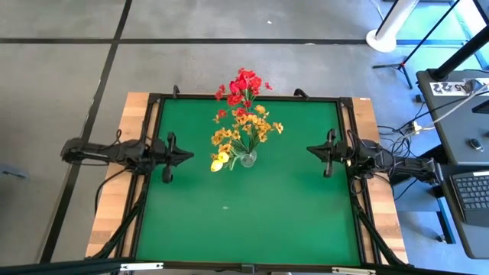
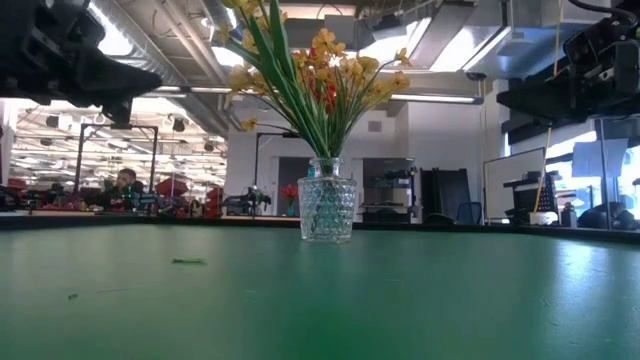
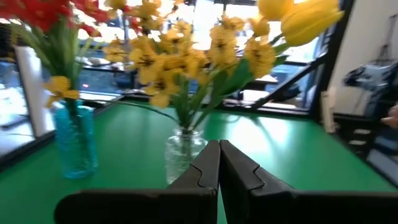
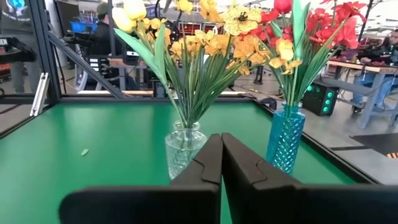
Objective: Sort flowers into vase by color
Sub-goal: Return to Home Position
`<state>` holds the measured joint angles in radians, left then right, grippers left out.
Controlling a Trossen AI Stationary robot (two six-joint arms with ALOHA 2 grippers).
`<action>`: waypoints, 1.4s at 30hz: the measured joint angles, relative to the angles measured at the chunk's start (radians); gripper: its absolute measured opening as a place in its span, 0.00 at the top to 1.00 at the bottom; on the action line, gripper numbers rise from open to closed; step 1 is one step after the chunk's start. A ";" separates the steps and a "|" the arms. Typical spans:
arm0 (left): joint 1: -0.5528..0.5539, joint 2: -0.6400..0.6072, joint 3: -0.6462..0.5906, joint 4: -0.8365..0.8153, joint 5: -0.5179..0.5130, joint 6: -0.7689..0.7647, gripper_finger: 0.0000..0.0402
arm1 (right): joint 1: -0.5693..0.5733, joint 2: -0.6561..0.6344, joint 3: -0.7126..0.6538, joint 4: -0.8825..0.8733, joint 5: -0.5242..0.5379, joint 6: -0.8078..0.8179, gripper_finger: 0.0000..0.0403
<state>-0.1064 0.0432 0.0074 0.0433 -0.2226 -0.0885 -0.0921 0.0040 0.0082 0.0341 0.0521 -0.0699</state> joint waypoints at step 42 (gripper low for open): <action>0.122 0.003 0.000 -0.001 0.025 -0.013 1.00 | 0.000 0.000 -0.001 -0.005 0.000 0.012 0.98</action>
<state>0.0154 0.0463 0.0074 0.0422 -0.1978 -0.1017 -0.0921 0.0040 0.0074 0.0291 0.0520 -0.0574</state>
